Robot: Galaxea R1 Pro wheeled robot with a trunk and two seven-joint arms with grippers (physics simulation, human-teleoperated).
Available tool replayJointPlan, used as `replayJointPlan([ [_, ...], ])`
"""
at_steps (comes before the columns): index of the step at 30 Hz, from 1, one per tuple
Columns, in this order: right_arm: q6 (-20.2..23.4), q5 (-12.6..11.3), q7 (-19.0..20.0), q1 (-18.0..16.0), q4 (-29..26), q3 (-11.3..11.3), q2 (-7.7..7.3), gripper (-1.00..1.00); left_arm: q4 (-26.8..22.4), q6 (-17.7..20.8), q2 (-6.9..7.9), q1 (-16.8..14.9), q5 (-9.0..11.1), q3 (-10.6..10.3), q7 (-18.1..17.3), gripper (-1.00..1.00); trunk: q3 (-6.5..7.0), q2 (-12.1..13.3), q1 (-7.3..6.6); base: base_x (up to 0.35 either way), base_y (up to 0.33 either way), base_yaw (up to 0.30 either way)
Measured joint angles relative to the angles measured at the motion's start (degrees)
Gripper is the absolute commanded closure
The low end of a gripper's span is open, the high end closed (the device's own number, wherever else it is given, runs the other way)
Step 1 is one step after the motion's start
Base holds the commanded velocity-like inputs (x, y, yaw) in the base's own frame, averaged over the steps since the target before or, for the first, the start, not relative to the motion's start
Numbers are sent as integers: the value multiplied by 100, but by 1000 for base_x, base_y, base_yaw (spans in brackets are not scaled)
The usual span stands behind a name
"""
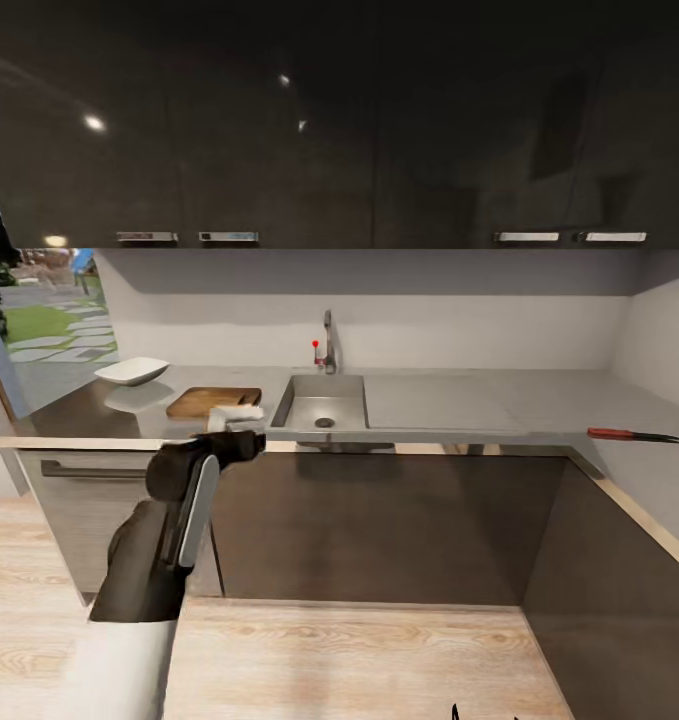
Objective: In the kitchen, take the Vidalia onion out of the sink, dice it on the chopping board with the paring knife, put the diced onion into the bowl on the countertop, then place both the paring knife and the chopping board into the sink.
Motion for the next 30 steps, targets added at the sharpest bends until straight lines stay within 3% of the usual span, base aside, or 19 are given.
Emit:
replayJointPlan([
  [2, 1, 0, 0, 0, 2, 0, 0, -100, 125, 18, -6, -465, 10, 0, -7, -100, 0, -1, 0, 0, 0, 0],
  [8, 8, 0, 0, -1, 8, 0, 7, -100, 563, 38, -17, -1383, 137, -14, -43, -100, 0, -1, 0, 0, 0, 0],
  [19, 9, 0, -2, -1, 8, 0, 9, -100, 573, 37, 92, -1486, 203, -877, -356, -100, -1, -1, 0, 0, 0, 0],
  [30, 0, 0, -17, -1, 9, 0, 26, -100, 735, 22, 105, -1489, 203, -984, -383, -100, -1, -1, 0, 2, -2, 0],
])
